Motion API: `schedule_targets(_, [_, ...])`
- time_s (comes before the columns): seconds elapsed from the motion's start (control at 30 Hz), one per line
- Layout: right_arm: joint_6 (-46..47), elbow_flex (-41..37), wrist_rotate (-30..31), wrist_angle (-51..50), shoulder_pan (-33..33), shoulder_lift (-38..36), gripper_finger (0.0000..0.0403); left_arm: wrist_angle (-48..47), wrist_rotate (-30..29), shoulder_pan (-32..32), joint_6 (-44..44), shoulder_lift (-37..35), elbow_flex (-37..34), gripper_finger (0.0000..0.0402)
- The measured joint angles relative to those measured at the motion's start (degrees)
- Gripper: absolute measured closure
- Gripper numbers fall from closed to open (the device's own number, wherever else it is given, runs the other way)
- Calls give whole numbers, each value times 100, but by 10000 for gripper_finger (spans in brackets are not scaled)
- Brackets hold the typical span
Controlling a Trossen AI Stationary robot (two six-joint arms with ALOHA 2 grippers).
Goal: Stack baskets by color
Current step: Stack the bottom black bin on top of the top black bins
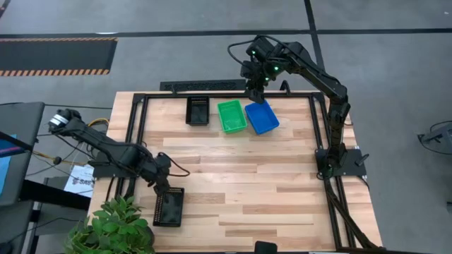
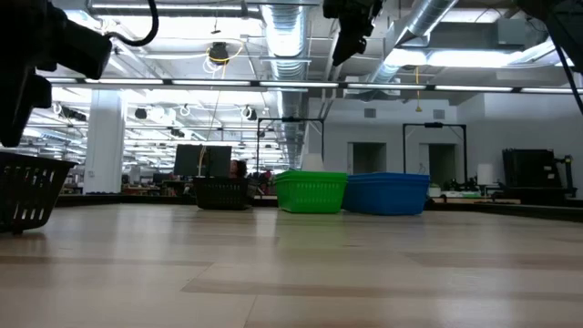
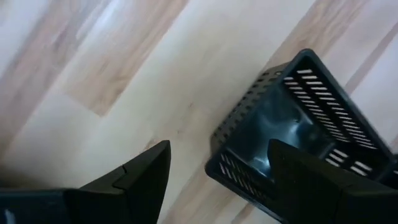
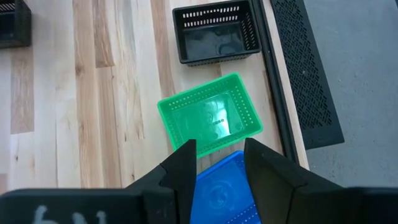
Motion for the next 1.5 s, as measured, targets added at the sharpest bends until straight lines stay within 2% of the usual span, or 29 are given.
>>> schedule_targets(0.4, [-7,-2,2,0,0,0,249,726,-121,-300,727,809,0,145])
schedule_targets(0.6, [-109,-2,2,4,0,2,249,751,222,-302,1138,1331,0,145])
schedule_targets(0.8, [-109,-2,2,4,0,2,249,1016,186,-295,1479,1500,0,153])
schedule_targets(0.93, [-107,-2,2,5,0,2,249,1026,111,-295,1629,1498,0,197])
schedule_targets(1.13, [47,-2,4,-4,2,2,249,1188,-191,-281,1846,1500,-87,316])
schedule_targets(1.27, [133,-2,4,-70,15,2,249,1449,-177,-172,1763,1500,-354,386])
schedule_targets(1.5, [383,-2,4,-319,133,2,249,1475,-239,343,1420,1485,-435,396])
